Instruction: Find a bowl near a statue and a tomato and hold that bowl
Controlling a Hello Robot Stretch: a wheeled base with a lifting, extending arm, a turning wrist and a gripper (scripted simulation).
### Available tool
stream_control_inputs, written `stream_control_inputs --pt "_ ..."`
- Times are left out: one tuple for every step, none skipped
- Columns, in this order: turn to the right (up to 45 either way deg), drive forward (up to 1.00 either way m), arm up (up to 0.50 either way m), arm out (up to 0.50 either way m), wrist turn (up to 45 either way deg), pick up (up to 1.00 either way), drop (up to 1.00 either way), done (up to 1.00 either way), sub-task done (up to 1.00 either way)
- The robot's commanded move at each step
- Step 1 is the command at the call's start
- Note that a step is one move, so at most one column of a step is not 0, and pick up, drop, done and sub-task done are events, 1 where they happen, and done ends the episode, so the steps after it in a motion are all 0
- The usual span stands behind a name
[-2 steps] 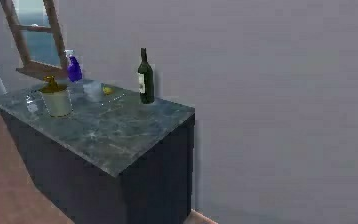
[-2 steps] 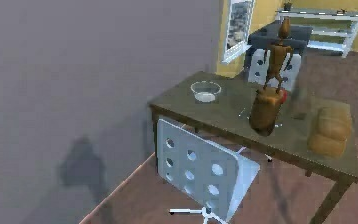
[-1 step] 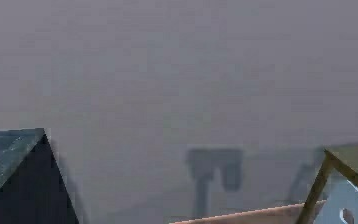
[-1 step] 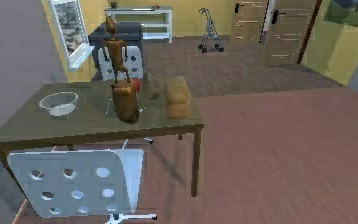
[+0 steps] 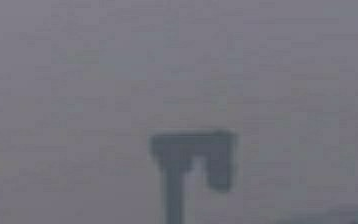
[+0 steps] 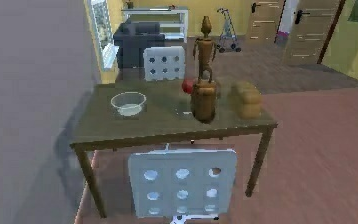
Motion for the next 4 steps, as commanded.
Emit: stream_control_inputs --pt "-12.0 0.0 0.0 0.0 0.0 0.0 0.0 0.0 0.0" --pt "45.0 0.0 0.0 0.0 0.0 0.0 0.0 0.0 0.0" --pt "15.0 0.0 0.0 0.0 0.0 0.0 0.0 0.0 0.0" --pt "0.0 0.55 0.0 0.0 0.0 0.0 0.0 0.0 0.0"
